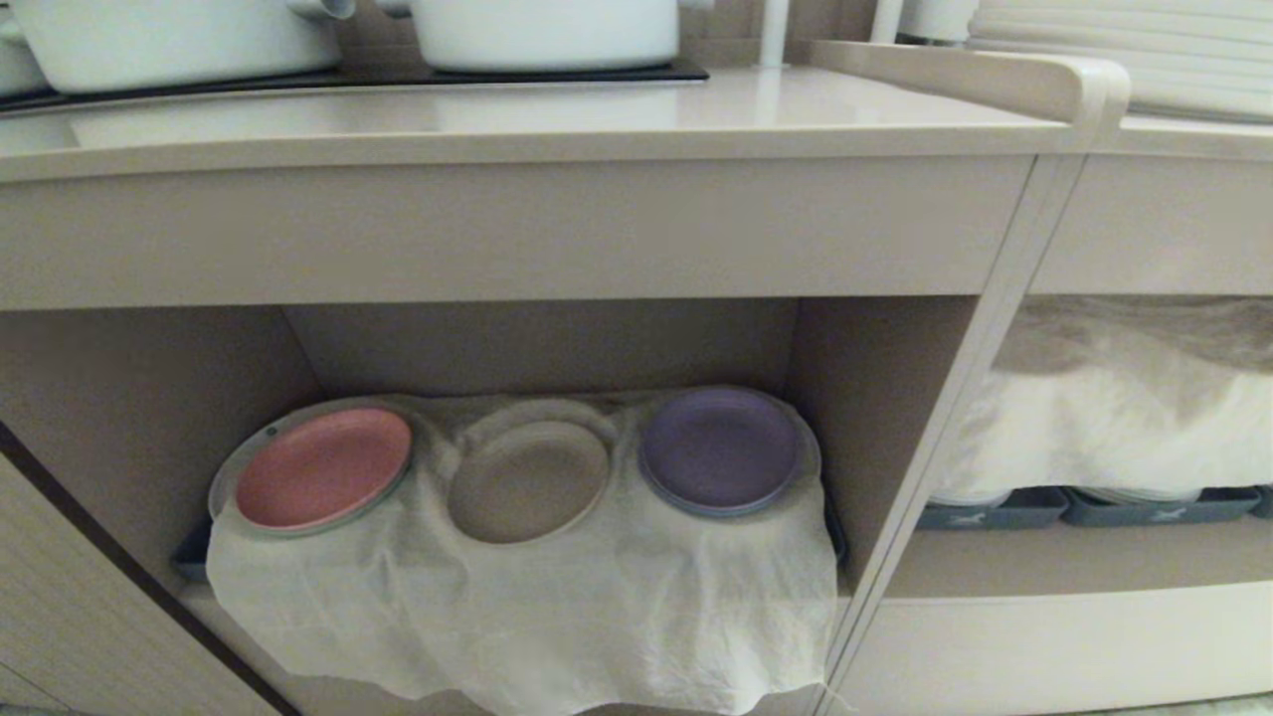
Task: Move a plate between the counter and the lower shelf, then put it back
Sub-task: Pick up the plate in the cupboard
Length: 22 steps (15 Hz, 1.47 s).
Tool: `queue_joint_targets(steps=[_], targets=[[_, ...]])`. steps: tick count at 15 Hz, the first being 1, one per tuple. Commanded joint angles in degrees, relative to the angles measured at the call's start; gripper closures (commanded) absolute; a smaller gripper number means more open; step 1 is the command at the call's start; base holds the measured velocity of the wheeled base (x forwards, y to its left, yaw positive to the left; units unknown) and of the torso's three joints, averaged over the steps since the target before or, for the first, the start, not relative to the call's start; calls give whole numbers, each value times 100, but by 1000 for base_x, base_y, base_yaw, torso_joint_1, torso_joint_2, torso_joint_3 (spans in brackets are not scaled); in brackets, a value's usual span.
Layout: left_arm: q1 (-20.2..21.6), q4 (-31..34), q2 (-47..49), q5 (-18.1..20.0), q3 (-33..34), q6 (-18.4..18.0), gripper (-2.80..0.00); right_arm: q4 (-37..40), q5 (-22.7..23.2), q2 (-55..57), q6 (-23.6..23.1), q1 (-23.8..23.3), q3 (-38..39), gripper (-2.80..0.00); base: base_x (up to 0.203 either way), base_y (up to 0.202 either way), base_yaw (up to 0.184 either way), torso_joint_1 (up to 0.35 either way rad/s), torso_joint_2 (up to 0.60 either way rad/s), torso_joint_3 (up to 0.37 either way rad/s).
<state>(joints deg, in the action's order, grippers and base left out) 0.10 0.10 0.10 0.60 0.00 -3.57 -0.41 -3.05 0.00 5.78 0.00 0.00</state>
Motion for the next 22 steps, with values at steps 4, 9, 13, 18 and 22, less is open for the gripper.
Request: queue_joint_targets(steps=[4,9,13,18,22], targets=[[-1,-1,-10,2,0,14,0,-2,-2,0,2,0,0,0,0,0,0,0,0,0],[7,-1,-10,2,0,6,0,-2,-2,0,2,0,0,0,0,0,0,0,0,0],[8,-10,-10,27,0,-20,0,-2,-2,0,2,0,0,0,0,0,0,0,0,0],[-1,-61,-10,350,-275,-144,0,-2,-2,0,2,0,0,0,0,0,0,0,0,0],[-1,105,25,783,-637,-135,0,-2,-2,0,2,0,0,0,0,0,0,0,0,0]])
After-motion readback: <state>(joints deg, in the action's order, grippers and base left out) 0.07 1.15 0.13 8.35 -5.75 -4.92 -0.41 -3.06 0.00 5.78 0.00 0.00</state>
